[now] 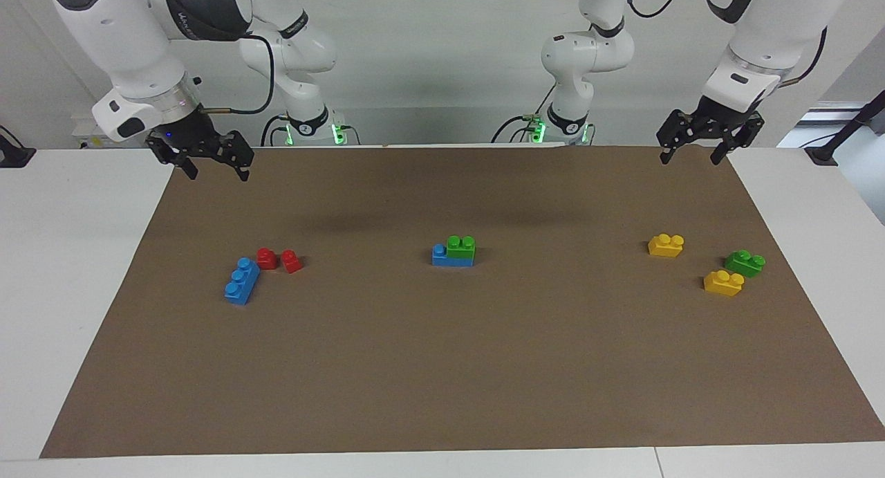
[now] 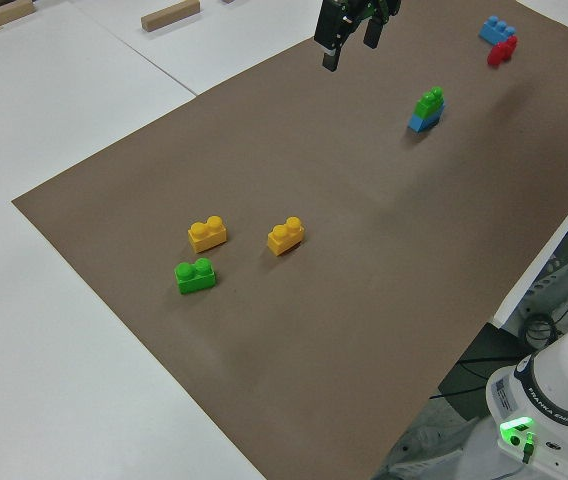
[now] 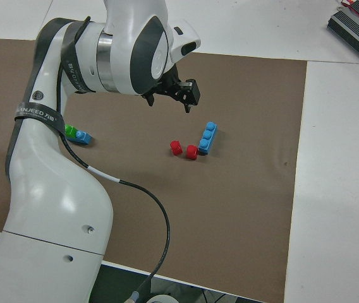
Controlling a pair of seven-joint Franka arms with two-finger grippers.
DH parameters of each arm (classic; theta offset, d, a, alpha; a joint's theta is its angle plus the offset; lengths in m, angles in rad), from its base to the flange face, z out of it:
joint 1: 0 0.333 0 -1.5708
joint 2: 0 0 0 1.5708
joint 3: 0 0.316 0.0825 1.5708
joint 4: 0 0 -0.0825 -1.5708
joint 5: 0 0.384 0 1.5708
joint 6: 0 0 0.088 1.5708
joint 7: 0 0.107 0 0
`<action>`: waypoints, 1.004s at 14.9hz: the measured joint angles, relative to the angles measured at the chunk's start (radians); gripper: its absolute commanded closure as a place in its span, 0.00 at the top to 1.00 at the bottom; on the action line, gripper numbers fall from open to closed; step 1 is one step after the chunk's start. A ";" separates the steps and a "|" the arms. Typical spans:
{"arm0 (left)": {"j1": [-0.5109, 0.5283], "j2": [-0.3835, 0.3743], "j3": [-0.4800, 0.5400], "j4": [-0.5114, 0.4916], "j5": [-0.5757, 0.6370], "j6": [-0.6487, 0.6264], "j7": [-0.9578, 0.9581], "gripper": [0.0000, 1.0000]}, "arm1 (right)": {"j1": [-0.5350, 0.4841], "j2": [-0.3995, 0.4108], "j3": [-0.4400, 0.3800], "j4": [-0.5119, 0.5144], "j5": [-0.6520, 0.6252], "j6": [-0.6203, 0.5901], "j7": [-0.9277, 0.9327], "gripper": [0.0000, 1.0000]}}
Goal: Remove green block with left arm and hold with right
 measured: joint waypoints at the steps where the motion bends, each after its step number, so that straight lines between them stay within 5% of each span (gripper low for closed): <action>1: 0.000 0.000 0.000 0.000 0.000 0.000 0.000 1.00 | 0.000 0.000 0.000 0.000 0.000 0.000 0.000 1.00; 15: 0.000 -0.012 0.000 0.000 0.000 -0.018 -0.019 1.00 | 0.000 0.000 0.000 0.000 0.000 0.000 -0.021 1.00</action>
